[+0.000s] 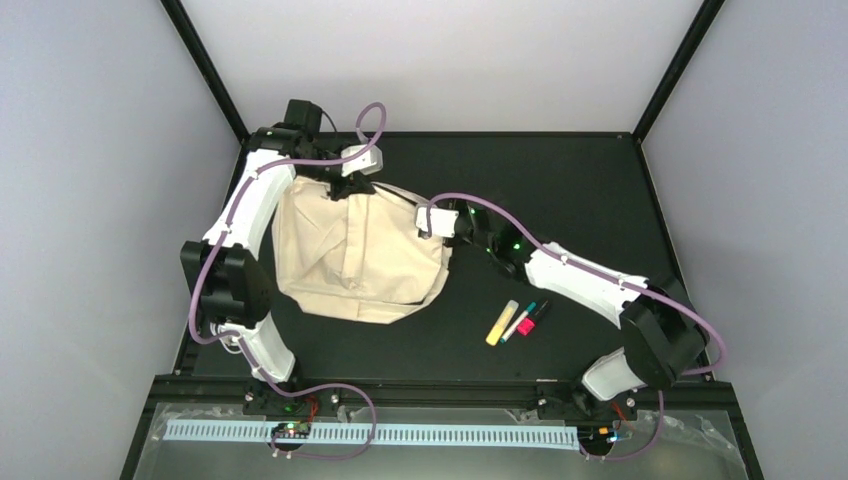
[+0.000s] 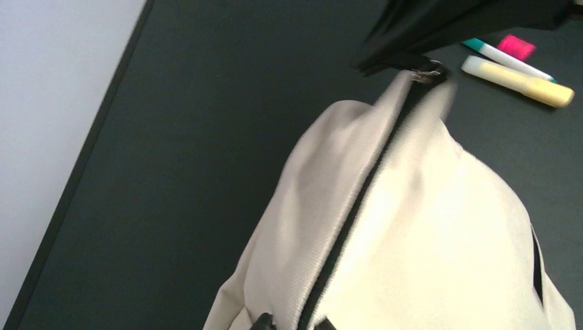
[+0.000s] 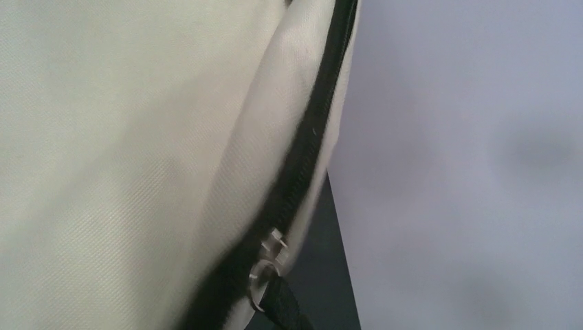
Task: Pack the student bag
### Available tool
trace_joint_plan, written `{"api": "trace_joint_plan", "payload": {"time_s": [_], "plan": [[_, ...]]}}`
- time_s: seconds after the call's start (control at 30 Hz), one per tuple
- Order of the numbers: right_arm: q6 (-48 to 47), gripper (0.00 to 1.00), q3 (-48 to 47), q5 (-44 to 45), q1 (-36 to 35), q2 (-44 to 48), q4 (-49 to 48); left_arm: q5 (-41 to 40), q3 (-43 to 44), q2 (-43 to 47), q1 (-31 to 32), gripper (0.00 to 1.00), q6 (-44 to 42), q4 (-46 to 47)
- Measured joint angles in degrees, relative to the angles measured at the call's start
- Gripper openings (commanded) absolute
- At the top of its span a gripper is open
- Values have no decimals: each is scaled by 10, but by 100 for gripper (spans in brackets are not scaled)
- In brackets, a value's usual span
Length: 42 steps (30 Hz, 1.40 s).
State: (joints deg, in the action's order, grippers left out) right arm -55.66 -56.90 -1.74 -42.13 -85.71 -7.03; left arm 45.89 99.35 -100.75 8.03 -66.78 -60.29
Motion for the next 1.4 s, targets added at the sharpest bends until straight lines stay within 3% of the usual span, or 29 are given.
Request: {"api": "trace_joint_plan", "payload": {"time_s": [0.1, 0.23, 0.4, 0.67, 0.83, 0.97, 1.03, 1.07, 1.1, 1.13, 1.17, 1.4], "plan": [[0, 1, 22, 13, -2, 5, -15, 13, 0, -12, 10, 24, -16, -22], [-16, 1, 25, 29, -4, -6, -34, 31, 4, -55, 23, 62, -19, -33], [-51, 1, 28, 56, -5, -47, -66, 60, 58, -132, 37, 98, 6, -46], [-57, 1, 50, 58, -5, -49, -93, 114, 135, -152, 61, 99, 24, -47], [-52, 1, 66, 56, -2, -35, -105, 98, 261, -263, 83, 99, 30, -54], [-50, 1, 69, 57, 2, -31, -107, 67, 272, -322, 95, 99, 12, -76], [-48, 1, 69, 57, 5, -28, -106, 60, 272, -337, 99, 90, -9, -103], [-47, 1, 69, 57, 7, -26, -106, 58, 272, -340, 100, 75, -16, -113], [-46, 1, 69, 57, 10, -23, -106, 55, 272, -340, 101, 53, -21, -120], [-45, 1, 69, 57, 12, -19, -106, 53, 272, -340, 103, 22, -23, -124], [-44, 1, 69, 57, 14, -17, -106, 52, 273, -340, 103, 4, -21, -125], [-54, 1, 90, 69, 17, -2, -91, 45, 273, -337, 101, 2, -14, -134]]}}
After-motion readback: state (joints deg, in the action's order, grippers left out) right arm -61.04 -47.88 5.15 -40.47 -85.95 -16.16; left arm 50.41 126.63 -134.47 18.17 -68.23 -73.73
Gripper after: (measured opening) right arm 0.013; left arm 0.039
